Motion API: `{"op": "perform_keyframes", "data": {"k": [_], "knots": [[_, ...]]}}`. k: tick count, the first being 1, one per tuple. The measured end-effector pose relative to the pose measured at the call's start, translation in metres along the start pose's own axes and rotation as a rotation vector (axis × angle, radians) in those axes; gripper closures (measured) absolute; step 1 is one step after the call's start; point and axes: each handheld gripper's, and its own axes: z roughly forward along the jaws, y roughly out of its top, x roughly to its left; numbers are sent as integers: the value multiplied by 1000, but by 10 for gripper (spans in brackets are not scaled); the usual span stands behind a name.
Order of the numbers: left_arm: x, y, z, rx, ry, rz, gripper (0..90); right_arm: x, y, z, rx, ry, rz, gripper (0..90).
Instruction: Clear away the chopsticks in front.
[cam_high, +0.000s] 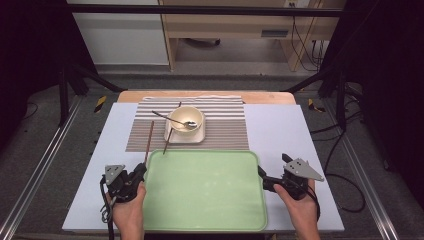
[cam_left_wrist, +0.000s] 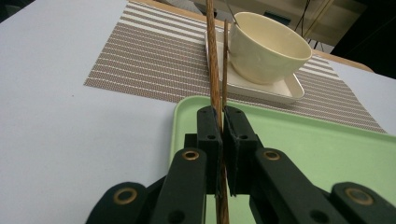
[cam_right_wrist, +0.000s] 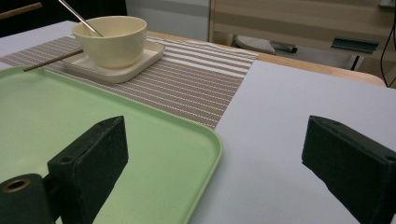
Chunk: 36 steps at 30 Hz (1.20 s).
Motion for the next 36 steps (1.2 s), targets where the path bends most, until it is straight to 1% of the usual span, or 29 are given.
{"op": "perform_keyframes", "data": {"k": [2,3,4,8,10,13,16,17,19,21,26,30,32,33,36], "knots": [[0,-1,-1,-1,-1,-4,857,0,0,0,0,0,-3,71],[1,-4,-2,-4,-5,-24,857,0,0,0,0,0,-2,71],[1,-5,-3,-4,-5,-28,857,0,0,0,1,-1,0,71],[-2,-9,-5,-4,-4,-28,857,0,0,0,0,1,-1,71],[-4,-11,-6,-12,-9,-42,857,0,0,0,0,0,-2,70],[-5,-13,-8,-16,-7,-39,857,0,0,-1,-2,-1,-5,71],[-5,-19,-9,-17,-12,-60,856,0,-1,0,1,1,-7,71],[-5,-19,-9,-17,-12,-60,856,0,-1,0,1,1,-7,71],[-4,-25,-10,-10,-14,-70,856,2,-1,1,3,1,-10,71],[-4,-26,-11,-11,-9,-64,856,2,0,0,3,1,-14,71],[-3,-27,-13,-20,-8,-66,857,2,0,0,2,2,-10,71],[-5,-27,-14,-34,-6,-65,857,2,-1,1,3,1,-14,71],[-6,-27,-14,-36,-5,-60,856,2,-1,0,4,2,-12,71],[-8,-27,-16,-39,-3,-50,857,2,0,0,3,1,-13,72],[-10,-29,-19,-41,-1,-48,857,2,-1,0,6,2,-10,71]]}}
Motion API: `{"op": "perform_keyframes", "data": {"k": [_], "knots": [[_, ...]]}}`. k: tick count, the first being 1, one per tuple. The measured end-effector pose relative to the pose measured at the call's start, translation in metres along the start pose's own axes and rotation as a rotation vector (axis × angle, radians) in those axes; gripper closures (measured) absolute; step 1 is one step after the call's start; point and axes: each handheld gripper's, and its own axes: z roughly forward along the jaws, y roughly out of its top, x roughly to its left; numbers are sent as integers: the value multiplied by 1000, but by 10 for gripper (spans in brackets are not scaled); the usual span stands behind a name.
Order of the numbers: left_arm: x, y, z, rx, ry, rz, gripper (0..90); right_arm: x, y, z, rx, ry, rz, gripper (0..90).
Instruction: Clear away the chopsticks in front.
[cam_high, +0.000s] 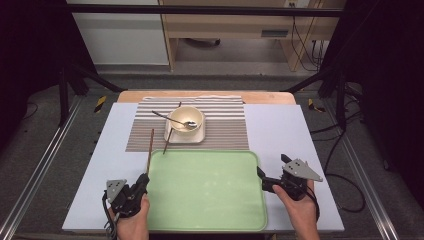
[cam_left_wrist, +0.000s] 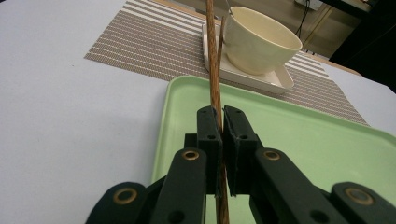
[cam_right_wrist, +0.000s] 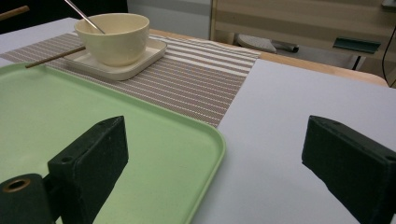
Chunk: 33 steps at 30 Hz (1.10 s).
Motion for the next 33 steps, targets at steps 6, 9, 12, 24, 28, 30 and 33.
{"op": "perform_keyframes", "data": {"k": [6,9,12,24,28,30,33], "knots": [[-6,-6,-9,-3,8,12,857,1,0,0,-2,3,-5,70],[-8,-10,-11,1,13,11,856,1,0,1,0,5,-4,70],[-9,-13,-13,13,30,19,856,1,0,0,-1,4,-3,70],[-11,-26,-16,78,56,37,856,1,0,0,-2,10,6,70],[-11,-29,-16,98,66,49,856,1,1,-1,-4,10,5,70],[-10,-30,-14,104,69,50,856,1,0,0,-3,10,4,70],[-9,-33,-13,109,68,53,856,2,0,0,-2,11,2,70]]}}
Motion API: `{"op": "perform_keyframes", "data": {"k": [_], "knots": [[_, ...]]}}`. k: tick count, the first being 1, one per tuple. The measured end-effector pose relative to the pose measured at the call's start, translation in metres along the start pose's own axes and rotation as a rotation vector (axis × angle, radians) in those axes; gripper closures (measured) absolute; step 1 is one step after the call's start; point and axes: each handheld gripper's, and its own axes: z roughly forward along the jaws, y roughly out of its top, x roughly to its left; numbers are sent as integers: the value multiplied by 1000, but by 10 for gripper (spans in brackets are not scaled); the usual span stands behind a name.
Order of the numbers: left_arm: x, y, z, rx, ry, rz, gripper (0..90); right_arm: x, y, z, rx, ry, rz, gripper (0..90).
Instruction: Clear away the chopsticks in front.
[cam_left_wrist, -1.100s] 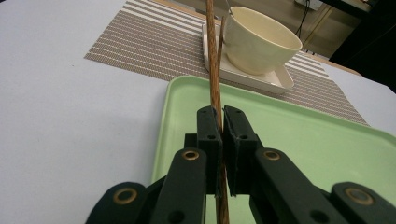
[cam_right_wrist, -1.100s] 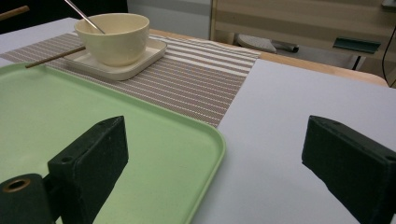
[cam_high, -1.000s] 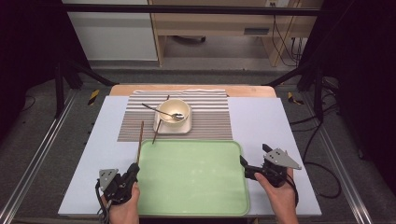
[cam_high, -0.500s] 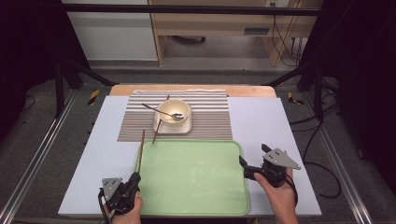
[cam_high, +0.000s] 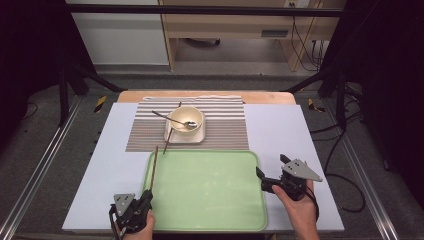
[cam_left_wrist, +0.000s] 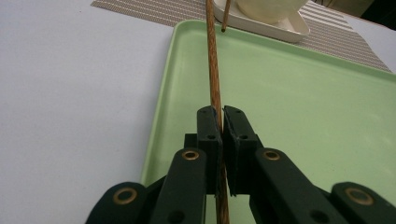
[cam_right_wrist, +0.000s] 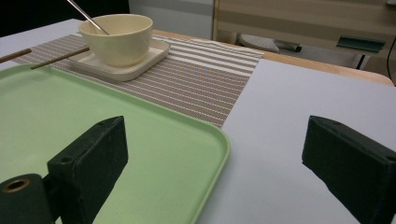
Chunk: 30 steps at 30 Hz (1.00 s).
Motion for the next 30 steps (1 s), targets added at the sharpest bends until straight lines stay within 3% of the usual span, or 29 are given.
{"op": "perform_keyframes", "data": {"k": [30], "knots": [[7,-9,6,19,17,-12,856,2,0,2,8,10,-5,70]]}}
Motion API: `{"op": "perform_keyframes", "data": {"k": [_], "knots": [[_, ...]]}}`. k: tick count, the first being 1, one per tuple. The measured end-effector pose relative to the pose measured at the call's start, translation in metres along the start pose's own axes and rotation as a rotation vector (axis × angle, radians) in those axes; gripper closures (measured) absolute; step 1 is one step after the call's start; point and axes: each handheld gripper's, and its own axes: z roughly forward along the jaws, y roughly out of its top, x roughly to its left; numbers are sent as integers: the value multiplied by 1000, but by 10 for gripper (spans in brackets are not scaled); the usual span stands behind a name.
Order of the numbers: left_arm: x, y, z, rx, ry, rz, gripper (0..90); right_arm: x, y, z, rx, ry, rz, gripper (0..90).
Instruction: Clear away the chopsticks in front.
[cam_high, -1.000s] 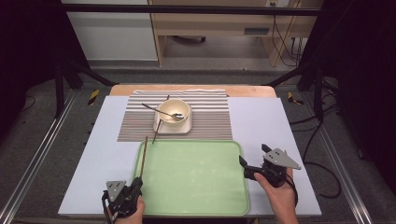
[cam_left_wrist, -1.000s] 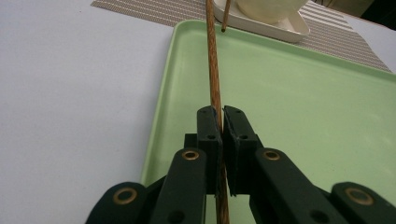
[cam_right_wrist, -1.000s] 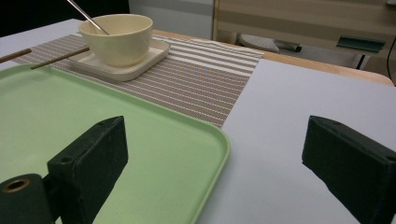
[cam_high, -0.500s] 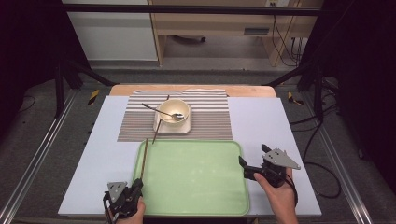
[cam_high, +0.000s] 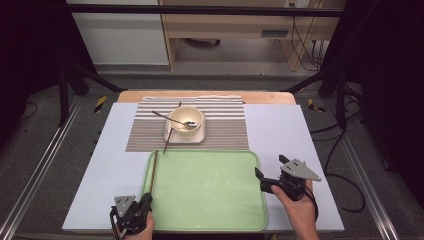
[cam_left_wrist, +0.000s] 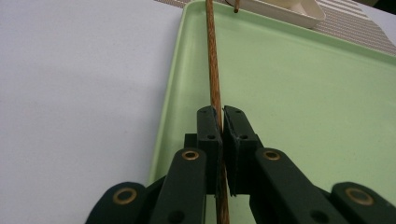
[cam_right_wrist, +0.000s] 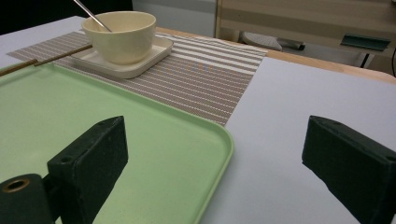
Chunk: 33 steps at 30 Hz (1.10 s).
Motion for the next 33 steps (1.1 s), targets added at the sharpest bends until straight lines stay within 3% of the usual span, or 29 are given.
{"op": "perform_keyframes", "data": {"k": [33], "knots": [[0,-6,6,14,4,8,852,1,0,1,7,16,-3,71]]}}
